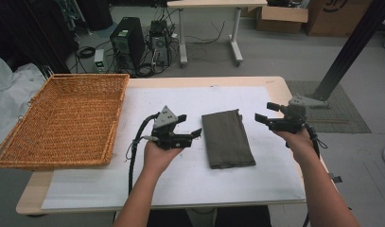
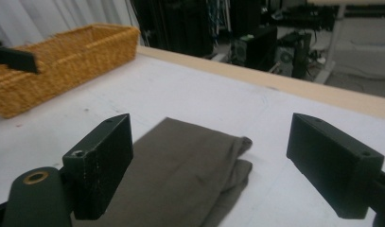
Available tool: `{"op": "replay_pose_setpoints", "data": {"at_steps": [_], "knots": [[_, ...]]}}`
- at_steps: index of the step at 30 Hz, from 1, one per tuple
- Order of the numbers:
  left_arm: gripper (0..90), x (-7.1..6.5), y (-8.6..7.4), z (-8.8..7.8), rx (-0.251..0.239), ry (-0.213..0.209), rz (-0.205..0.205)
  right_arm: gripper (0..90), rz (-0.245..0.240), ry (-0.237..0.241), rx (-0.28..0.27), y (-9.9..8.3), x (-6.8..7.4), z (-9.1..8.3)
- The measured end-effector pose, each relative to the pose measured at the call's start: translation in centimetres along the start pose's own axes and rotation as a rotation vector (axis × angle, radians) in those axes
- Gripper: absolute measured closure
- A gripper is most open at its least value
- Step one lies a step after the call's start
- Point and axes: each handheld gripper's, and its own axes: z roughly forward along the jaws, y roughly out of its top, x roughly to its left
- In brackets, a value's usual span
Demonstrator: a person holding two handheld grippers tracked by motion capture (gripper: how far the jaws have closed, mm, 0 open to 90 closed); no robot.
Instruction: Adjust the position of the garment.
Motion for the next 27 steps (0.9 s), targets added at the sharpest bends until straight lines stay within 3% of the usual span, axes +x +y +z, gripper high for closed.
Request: {"op": "replay_pose_setpoints", "data": {"at_steps": [10,14,20,23,27], "knots": [[26.9,-3.2,-4.8,3.1,0.177,-0.103,-0.020,22.5,0.030,-0.057,0.198,-0.7,-1.1,7.2],[35.6,-4.1,-5.9,4.0,0.255,-0.110,0.025,21.2,0.035,-0.100,0.323,-1.6,-1.8,9.8],[46.8,-4.4,-6.1,4.8,0.292,-0.096,0.018,30.1,0.056,-0.094,0.361,-2.1,-2.6,10.9],[52.6,-4.6,-6.4,5.1,0.337,-0.072,0.012,38.3,0.061,-0.094,0.365,-2.2,-3.0,11.0],[72.9,-5.1,-6.9,5.6,0.376,-0.064,0.049,54.2,0.082,-0.068,0.397,-2.8,-3.3,11.4]]}}
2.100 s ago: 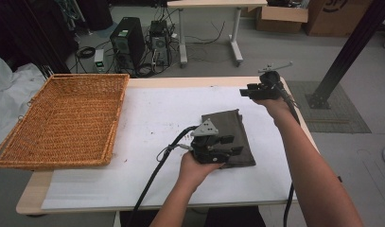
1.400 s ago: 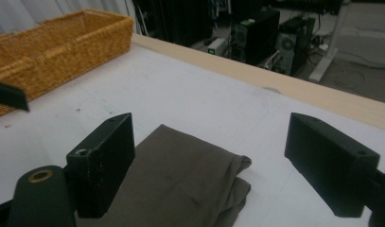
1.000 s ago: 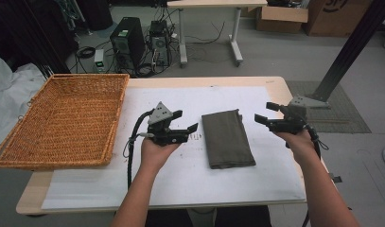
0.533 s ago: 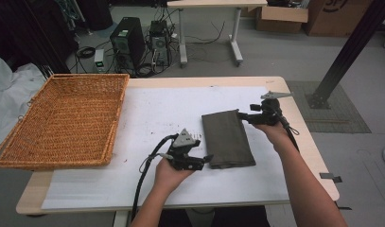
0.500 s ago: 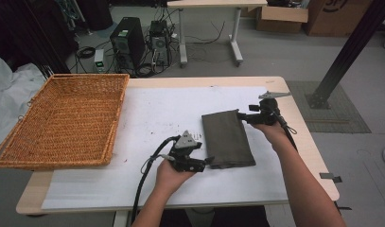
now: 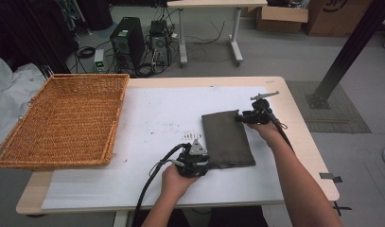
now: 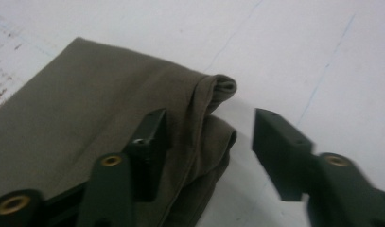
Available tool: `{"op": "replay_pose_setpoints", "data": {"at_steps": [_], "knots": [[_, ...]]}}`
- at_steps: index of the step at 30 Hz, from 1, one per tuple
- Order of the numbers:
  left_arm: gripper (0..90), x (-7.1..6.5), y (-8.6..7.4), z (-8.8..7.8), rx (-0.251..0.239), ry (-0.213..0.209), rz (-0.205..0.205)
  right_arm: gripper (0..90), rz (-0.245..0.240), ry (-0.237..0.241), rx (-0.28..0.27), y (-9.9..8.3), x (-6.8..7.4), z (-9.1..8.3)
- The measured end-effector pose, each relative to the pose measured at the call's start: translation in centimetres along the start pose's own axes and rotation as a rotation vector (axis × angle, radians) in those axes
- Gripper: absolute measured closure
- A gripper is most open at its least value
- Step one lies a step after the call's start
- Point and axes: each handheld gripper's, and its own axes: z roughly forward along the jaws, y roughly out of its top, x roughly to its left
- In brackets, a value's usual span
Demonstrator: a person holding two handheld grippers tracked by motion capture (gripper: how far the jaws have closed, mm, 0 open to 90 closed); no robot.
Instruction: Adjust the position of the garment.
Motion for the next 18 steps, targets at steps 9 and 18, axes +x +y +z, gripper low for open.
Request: {"op": "replay_pose_setpoints", "data": {"at_steps": [9,18], "knots": [[87.4,1.3,-0.5,-1.2,0.005,-0.021,-0.011,81.8,-0.005,0.025,0.011,-0.1,1.1,0.3],[87.4,4.7,-3.0,-5.0,-0.006,0.021,-0.066,82.0,0.031,0.073,-0.062,0.2,3.9,2.3]]}}
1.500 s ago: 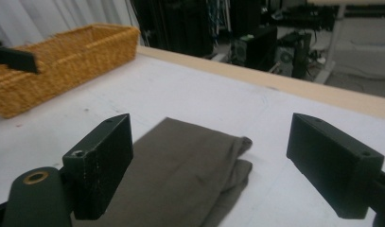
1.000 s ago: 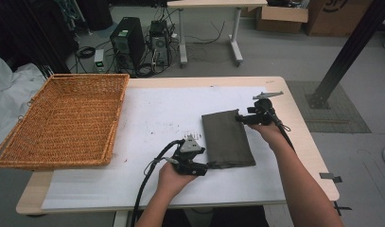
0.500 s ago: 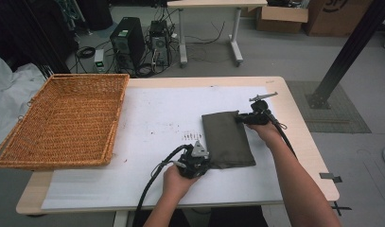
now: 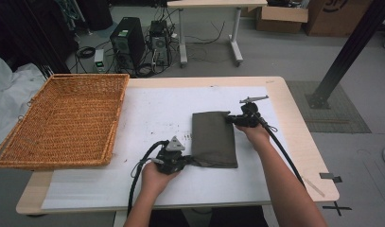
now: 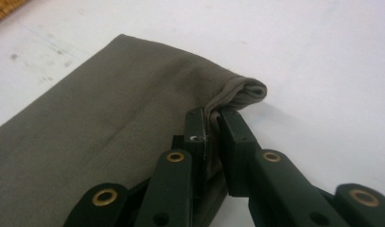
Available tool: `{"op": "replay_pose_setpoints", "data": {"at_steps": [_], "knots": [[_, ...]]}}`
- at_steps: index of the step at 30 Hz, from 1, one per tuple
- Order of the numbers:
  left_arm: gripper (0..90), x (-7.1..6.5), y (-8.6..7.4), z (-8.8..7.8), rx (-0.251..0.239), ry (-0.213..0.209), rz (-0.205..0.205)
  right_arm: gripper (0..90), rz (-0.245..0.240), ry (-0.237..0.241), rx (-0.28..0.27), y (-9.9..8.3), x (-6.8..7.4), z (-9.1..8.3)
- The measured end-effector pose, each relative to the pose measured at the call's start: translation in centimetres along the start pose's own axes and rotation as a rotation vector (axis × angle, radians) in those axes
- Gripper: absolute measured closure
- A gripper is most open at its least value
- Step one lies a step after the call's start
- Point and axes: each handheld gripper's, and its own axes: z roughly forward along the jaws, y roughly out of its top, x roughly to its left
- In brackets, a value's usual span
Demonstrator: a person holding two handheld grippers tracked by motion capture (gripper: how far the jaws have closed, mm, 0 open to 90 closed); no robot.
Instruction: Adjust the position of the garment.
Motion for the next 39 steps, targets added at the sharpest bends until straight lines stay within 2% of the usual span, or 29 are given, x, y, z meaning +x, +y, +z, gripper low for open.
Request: {"op": "replay_pose_setpoints", "data": {"at_steps": [5,7,9,12,13,14,15,17,18,21,22,23,25,28,31,34,35,39], "knots": [[87.3,1.1,-1.2,-1.3,-0.012,0.015,-0.027,82.1,-0.013,0.016,-0.017,0.6,1.5,1.8],[87.3,1.4,-1.5,-1.5,-0.023,0.006,-0.039,82.2,-0.020,0.017,-0.023,0.9,1.9,2.4],[87.3,1.6,-1.7,-1.5,-0.033,0.005,-0.053,82.2,-0.015,0.018,-0.026,1.0,2.0,2.9],[87.1,1.3,-1.7,-1.4,-0.041,0.009,-0.050,81.3,-0.017,0.020,-0.020,0.9,1.9,3.1],[86.5,1.2,-1.7,-1.4,-0.045,0.009,-0.050,77.4,-0.014,0.025,-0.020,0.9,1.8,3.1],[82.9,1.2,-1.6,-1.4,-0.055,0.009,-0.056,71.8,-0.012,0.027,-0.017,0.9,1.7,3.0],[70.4,1.2,-1.5,-1.4,-0.063,-0.002,-0.076,66.8,-0.009,0.036,-0.014,1.0,1.6,2.9],[53.7,1.5,-1.4,-1.5,-0.084,-0.043,-0.123,55.6,-0.038,0.039,-0.013,1.1,1.5,2.4],[45.6,1.7,-1.3,-1.6,-0.099,-0.056,-0.144,51.5,-0.056,0.036,-0.023,1.1,1.4,1.9],[40.0,2.1,-1.2,-2.6,-0.194,-0.101,-0.165,38.8,-0.123,0.032,-0.092,1.3,1.5,0.0],[38.1,2.3,-1.1,-2.9,-0.227,-0.105,-0.178,33.4,-0.116,0.054,-0.125,1.2,1.4,-0.8],[37.2,2.5,-0.9,-3.2,-0.259,-0.105,-0.195,31.4,-0.106,0.080,-0.155,1.2,1.4,-1.5],[33.4,2.8,-0.3,-3.7,-0.312,-0.088,-0.210,30.0,-0.111,0.095,-0.225,1.1,1.7,-3.2],[32.2,3.0,0.8,-4.6,-0.384,-0.080,-0.192,25.4,-0.138,0.116,-0.320,0.7,2.6,-5.8],[30.0,3.0,2.1,-5.7,-0.448,-0.060,-0.159,20.3,-0.185,0.116,-0.398,0.0,3.5,-8.5],[27.1,3.0,3.0,-6.7,-0.509,-0.049,-0.151,12.8,-0.178,0.151,-0.455,-0.7,4.4,-10.4],[25.9,3.0,3.2,-7.0,-0.526,-0.044,-0.149,12.3,-0.190,0.165,-0.481,-1.0,4.7,-11.0],[21.8,3.4,3.9,-8.3,-0.590,-0.027,-0.135,12.3,-0.268,0.168,-0.565,-1.9,6.1,-13.2]]}}
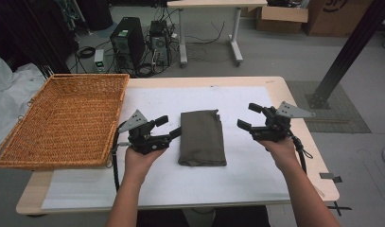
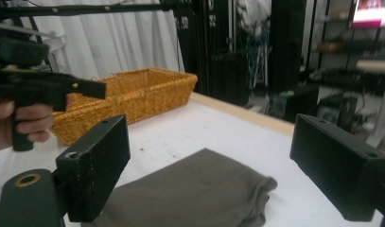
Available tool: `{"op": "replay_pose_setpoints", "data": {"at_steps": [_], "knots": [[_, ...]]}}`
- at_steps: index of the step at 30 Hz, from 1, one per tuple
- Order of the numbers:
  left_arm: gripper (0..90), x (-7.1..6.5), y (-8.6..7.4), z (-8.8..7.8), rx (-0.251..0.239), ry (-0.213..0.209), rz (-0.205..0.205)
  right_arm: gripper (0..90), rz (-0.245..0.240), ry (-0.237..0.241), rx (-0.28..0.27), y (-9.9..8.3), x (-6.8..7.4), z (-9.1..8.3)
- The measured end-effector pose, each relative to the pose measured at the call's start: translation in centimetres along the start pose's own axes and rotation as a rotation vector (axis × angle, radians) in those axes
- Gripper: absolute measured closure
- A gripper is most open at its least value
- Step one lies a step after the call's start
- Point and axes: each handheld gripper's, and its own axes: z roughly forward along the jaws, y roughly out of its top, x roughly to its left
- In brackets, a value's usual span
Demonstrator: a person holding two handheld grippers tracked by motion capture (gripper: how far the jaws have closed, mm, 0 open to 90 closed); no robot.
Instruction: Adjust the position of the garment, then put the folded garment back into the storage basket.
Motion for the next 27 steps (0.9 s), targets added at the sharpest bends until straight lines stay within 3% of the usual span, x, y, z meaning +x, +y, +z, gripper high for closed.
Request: {"op": "replay_pose_setpoints", "data": {"at_steps": [3,6,11,14,18,22,27], "knots": [[18.9,0.2,0.7,-0.6,-0.037,-0.010,0.008,12.7,-0.024,0.025,-0.054,0.3,0.9,-1.0],[18.6,0.3,1.0,-0.8,-0.033,-0.019,0.025,12.6,-0.033,0.020,-0.084,0.2,1.4,-1.6],[16.9,0.4,0.8,-1.1,-0.018,-0.018,0.041,12.6,-0.031,0.007,-0.050,-0.6,1.3,-1.5],[16.8,0.4,0.3,-0.8,0.018,-0.012,0.029,12.6,-0.016,0.001,-0.036,-0.8,1.4,-1.5],[16.6,1.5,-0.5,0.5,0.084,0.011,-0.018,12.9,-0.036,0.005,-0.011,-0.6,1.8,-1.3],[16.7,3.5,-2.3,2.4,0.170,0.034,-0.126,13.7,-0.040,0.009,0.010,-0.6,1.8,-1.1],[16.8,5.3,-4.3,4.5,0.252,0.054,-0.200,13.8,-0.041,0.013,0.037,-0.8,1.2,-0.8]]}}
